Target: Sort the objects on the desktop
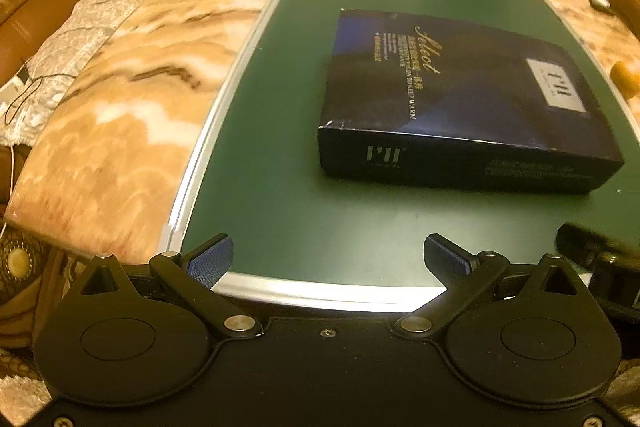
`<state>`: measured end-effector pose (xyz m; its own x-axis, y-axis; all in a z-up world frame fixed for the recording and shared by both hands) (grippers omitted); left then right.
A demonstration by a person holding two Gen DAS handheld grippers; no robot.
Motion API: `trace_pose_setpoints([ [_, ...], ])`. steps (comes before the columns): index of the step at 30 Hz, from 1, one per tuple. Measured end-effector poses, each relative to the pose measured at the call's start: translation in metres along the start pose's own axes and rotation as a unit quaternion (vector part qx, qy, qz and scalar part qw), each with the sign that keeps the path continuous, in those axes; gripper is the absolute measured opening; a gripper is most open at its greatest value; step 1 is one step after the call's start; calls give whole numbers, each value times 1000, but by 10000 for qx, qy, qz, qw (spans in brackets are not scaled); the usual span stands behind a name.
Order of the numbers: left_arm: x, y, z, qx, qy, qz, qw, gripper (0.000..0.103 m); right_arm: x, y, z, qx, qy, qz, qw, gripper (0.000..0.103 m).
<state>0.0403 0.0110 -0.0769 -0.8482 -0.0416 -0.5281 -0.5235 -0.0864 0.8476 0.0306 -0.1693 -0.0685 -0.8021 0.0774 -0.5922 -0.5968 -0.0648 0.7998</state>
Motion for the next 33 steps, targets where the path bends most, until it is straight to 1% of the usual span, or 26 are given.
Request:
trace_pose_setpoints([
  [3, 5, 9, 1, -25, -73, -25, 10000, 103, 8, 13, 5, 50, 26, -89, 9999, 103],
  [6, 9, 15, 2, 35, -57, -48, 10000, 103, 12, 23, 7, 51, 10, -165, 9998, 103],
  [10, 16, 22, 3, 133, -8, -82, 9999, 103, 15, 32, 5, 40, -66, -220, 9997, 103],
  [13, 20, 25, 0, 105, -94, -107, 9998, 103, 17, 36, 4, 42, -122, -252, 9996, 103],
  [18, 22, 24, -1, 133, -125, -66, 9998, 103, 18, 38, 3, 51, -188, -277, 9994, 103],
  [33, 21, 12, -2, 49, -144, 22, 9999, 103, 17, 29, 6, 166, -125, -247, 9995, 103],
])
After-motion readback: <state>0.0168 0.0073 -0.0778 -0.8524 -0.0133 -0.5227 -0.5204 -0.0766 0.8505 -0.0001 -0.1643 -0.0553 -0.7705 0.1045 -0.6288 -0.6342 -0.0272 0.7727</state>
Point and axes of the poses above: each gripper's, at about its wrist camera, not at the fingertips, and y roughly against the way its jaws point, z to its left, x to its underside, the point moved 4 cm from there along -y, roughly the way its jaws point, and after that the axes turned 1 degree about -x, right-handed, at the moved point
